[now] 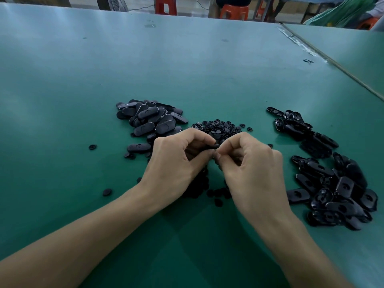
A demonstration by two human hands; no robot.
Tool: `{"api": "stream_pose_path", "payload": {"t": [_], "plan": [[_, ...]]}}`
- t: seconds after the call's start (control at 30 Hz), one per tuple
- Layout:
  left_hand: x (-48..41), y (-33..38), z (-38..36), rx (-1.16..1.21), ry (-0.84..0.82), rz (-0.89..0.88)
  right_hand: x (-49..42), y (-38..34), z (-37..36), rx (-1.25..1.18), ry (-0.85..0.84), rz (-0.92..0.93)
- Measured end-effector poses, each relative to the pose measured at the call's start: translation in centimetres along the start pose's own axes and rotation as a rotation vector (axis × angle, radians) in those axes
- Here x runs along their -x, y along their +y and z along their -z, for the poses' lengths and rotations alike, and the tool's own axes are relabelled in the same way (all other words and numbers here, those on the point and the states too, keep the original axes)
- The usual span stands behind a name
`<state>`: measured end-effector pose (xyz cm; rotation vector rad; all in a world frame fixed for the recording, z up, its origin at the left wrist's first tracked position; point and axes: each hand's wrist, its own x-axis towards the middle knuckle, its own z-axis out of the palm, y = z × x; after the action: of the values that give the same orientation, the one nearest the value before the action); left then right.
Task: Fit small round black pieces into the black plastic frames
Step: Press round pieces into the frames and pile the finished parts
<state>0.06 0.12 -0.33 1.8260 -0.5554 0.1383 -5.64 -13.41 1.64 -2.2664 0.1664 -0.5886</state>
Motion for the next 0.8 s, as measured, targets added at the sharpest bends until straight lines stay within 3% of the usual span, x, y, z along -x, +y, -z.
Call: {"api": "stream_pose_path", "payload": {"t": [0.2, 0.4, 0.6, 0.8], "plan": [[-0.29, -0.02, 0.19, 0.016, 0.044, 0.029, -0.3, 0.02, 0.39, -0.17, -0.069, -0.018], [-0.53, 0.01, 0.25, 0.178, 0.013, 0.112, -0.49, 0.43, 0.34, -0.276, -0.066, -0.046], [-0.61, -0.1, 0.23, 0.287, -0.013, 0.12, -0.66, 0.63, 0.34, -0.279, -0.045, -0.036], [-0.63, -0.07, 0.12, 0.238, 0.016, 0.095, -0.58, 0.65, 0.41, -0.225, -0.02, -0.024]]}}
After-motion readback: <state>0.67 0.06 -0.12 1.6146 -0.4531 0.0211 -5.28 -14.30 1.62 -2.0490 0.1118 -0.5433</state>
